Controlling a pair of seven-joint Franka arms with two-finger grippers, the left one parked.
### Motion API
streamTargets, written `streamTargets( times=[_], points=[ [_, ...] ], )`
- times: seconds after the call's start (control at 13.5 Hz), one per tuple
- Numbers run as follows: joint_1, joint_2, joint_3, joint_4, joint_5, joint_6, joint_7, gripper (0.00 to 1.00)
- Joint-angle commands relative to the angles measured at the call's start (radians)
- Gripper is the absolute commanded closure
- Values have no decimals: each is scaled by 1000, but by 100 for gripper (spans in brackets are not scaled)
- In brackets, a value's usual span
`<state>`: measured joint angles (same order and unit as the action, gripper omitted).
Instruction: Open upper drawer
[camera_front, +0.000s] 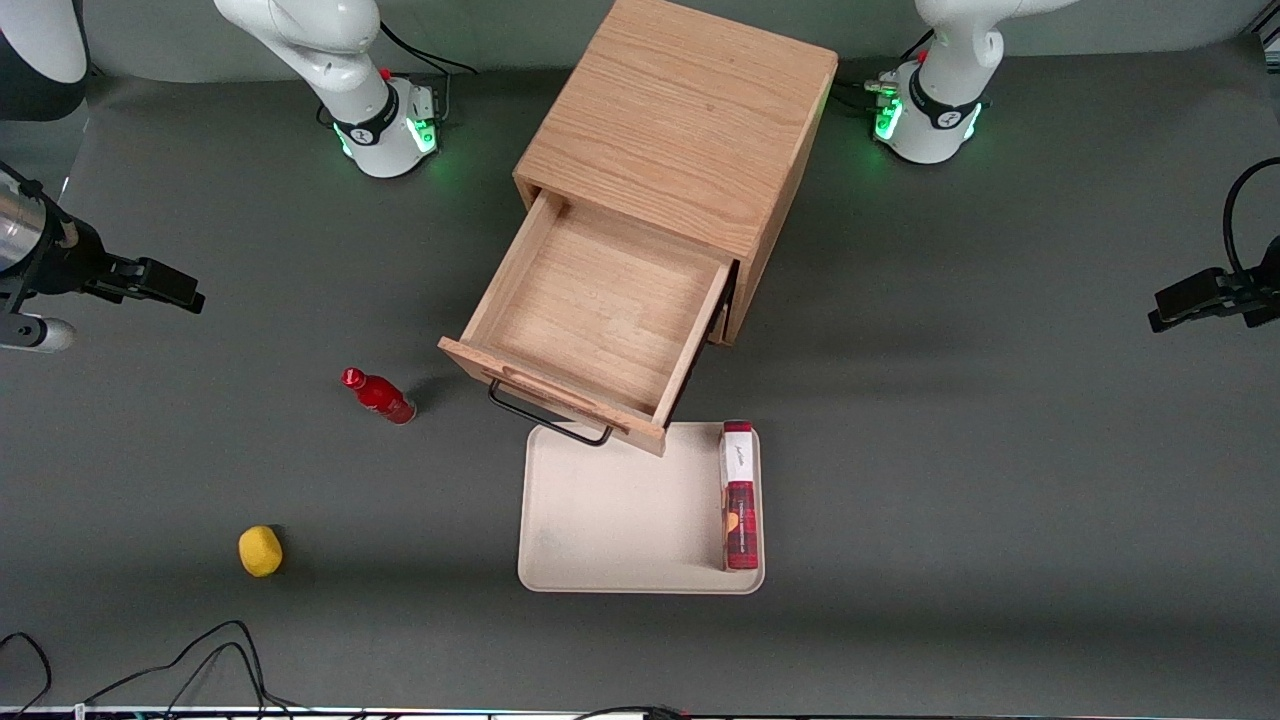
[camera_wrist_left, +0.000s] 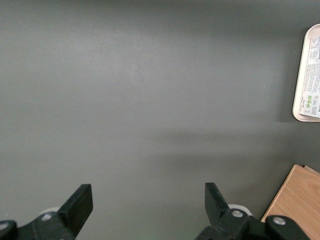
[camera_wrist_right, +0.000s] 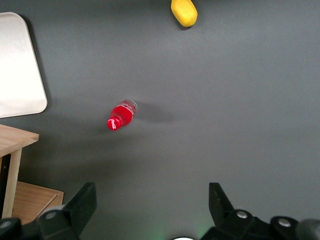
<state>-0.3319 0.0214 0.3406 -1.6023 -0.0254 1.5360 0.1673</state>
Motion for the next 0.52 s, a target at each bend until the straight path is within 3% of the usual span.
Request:
streamTargets(
  times=[0.0, 0.07, 0.3, 0.44],
  points=[
    [0, -12, 12, 2, 7, 10, -17, 0],
    [69, -11, -11, 5, 5, 9, -17, 0],
    [262, -17, -199, 5, 7, -5, -15, 0],
    [287, -18, -221, 5, 9, -7, -15, 0]
  ],
)
